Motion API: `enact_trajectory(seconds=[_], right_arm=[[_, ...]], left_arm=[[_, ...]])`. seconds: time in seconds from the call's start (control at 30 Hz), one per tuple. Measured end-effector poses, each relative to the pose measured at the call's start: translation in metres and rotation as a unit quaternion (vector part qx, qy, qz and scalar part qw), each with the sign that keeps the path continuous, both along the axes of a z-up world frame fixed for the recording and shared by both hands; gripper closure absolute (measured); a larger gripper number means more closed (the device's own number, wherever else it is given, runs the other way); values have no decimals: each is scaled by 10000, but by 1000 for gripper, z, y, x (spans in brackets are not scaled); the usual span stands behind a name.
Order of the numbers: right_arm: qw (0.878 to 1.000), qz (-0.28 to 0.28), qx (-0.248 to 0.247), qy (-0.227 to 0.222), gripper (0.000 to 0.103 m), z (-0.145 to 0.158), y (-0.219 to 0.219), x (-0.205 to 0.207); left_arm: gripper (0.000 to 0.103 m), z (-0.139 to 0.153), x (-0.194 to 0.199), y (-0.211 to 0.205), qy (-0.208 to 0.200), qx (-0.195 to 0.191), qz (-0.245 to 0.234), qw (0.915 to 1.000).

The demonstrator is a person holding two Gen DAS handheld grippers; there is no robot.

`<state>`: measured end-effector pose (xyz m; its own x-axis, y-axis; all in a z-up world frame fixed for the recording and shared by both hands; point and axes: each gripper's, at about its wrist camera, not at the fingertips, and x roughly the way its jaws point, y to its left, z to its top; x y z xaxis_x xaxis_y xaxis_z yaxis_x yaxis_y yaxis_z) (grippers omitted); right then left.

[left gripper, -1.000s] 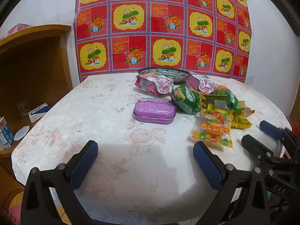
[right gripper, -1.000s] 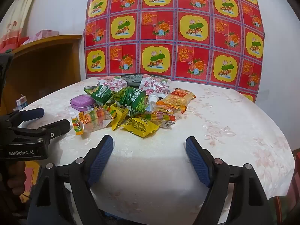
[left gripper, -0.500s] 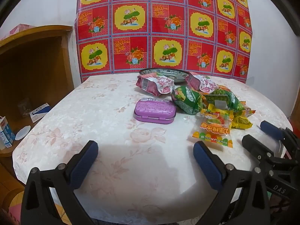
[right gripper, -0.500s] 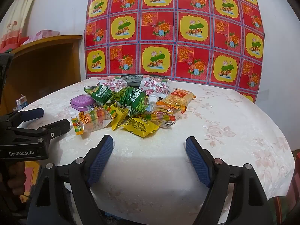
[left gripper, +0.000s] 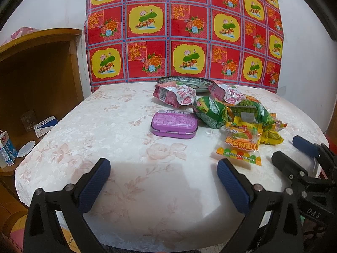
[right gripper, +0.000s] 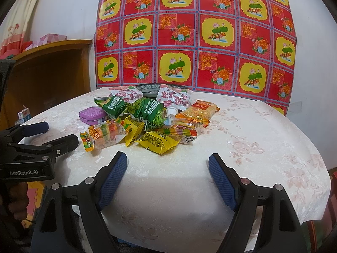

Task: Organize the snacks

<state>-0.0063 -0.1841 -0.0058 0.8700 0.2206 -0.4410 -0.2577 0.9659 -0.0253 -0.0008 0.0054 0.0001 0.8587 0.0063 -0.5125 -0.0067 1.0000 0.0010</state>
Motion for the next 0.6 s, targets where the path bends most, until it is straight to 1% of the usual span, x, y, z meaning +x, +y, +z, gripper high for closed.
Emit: enact_trajectory(seconds=[0.6], right_arm=[[10000, 1, -4, -12, 22, 1, -1, -1]], left_arm=[[0, -2, 0, -3, 26, 8, 3, 10000]])
